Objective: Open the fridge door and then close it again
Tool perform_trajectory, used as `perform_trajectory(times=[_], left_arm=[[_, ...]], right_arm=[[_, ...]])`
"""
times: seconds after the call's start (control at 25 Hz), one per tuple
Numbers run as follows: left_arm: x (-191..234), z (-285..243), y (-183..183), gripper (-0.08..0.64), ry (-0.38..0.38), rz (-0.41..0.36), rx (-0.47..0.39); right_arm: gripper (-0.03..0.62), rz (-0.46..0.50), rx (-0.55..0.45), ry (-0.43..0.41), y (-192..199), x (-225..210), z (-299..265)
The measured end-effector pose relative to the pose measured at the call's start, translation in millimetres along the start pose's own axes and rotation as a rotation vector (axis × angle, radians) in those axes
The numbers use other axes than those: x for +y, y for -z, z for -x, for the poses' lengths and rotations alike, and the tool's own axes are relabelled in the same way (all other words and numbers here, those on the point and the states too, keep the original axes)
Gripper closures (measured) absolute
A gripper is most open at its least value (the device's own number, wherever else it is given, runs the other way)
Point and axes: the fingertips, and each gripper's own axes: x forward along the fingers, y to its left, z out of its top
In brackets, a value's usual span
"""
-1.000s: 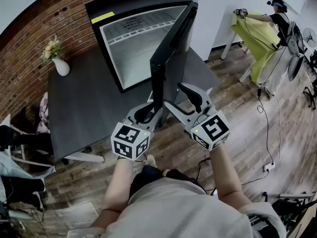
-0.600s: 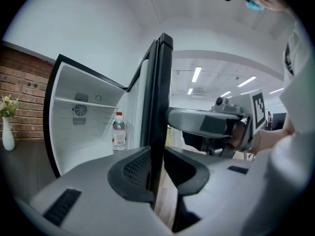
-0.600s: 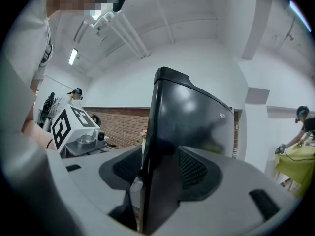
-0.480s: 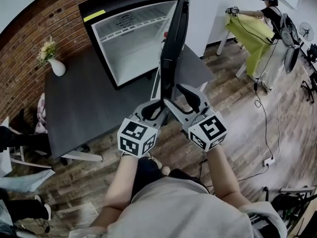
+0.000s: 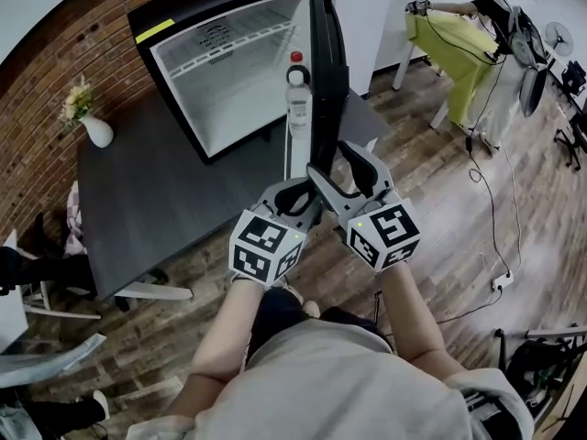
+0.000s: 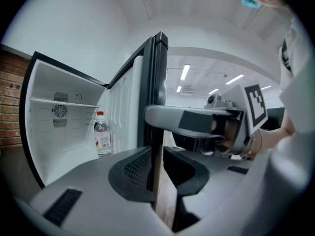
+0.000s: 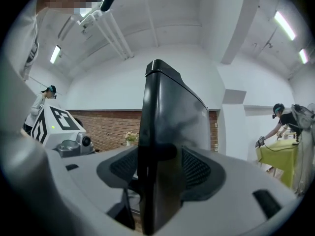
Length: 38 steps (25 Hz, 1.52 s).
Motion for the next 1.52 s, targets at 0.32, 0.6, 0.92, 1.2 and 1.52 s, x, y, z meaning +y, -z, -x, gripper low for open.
perform_trajectory(times=[0.32, 0.6, 0.92, 1.2, 1.52], left_arm=[[-15.8, -13.3, 0.1, 0.486, 0.043, -0.005, 0.003], [-24.4, -20.7, 3.2, 0.486, 0.062, 0.005, 0.016], [-28.8, -26.4, 5.6, 0.486, 0.067, 0.018, 0.028], [-18.8, -25.4, 8.9, 0.486, 0.051, 0.048, 0.030], [0.4, -23.4, 2.6, 0.489, 0.022, 0.069, -0.002]], right_arm=[[0.362, 0.021, 0.012, 0.067, 6.1, -12.6, 11.1], [0.394, 0.007, 0.010, 0.120, 8.5, -37.1, 34.1], [0.426, -0.008, -0.001, 0.218, 10.4, -68.5, 61.1], [0.440, -0.022, 0.006, 0.270, 12.3, -89.7, 72.6], [0.448, -0.024, 0.024, 0.334, 16.6, -110.6, 81.3]])
